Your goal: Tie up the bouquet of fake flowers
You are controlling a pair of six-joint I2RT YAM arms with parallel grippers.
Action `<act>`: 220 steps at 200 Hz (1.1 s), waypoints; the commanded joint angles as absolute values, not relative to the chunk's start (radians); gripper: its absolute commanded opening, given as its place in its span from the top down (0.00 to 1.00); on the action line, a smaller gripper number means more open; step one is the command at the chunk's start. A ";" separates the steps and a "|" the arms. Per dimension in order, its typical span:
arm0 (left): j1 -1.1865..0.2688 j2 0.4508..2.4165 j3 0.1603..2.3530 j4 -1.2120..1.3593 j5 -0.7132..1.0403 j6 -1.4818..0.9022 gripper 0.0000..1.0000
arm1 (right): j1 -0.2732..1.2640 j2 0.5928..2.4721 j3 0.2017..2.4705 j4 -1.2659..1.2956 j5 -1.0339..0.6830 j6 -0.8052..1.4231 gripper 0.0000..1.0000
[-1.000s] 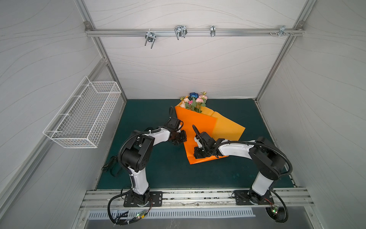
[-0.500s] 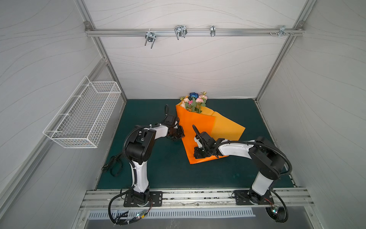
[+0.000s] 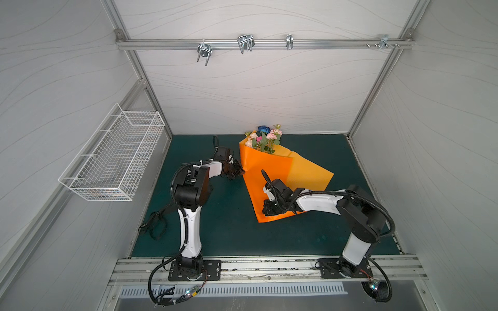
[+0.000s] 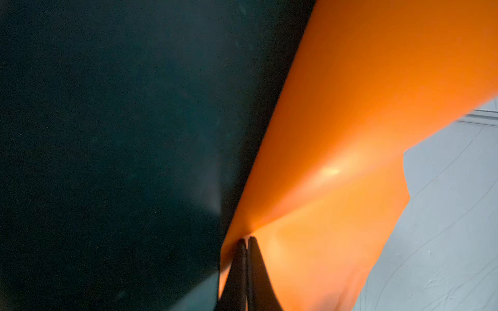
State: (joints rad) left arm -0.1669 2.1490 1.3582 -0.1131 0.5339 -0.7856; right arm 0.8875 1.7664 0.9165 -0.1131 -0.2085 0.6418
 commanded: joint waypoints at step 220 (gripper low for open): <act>-0.027 2.568 1.816 -0.133 0.543 -1.088 0.93 | 0.876 1.812 0.897 -0.174 -0.248 0.671 0.97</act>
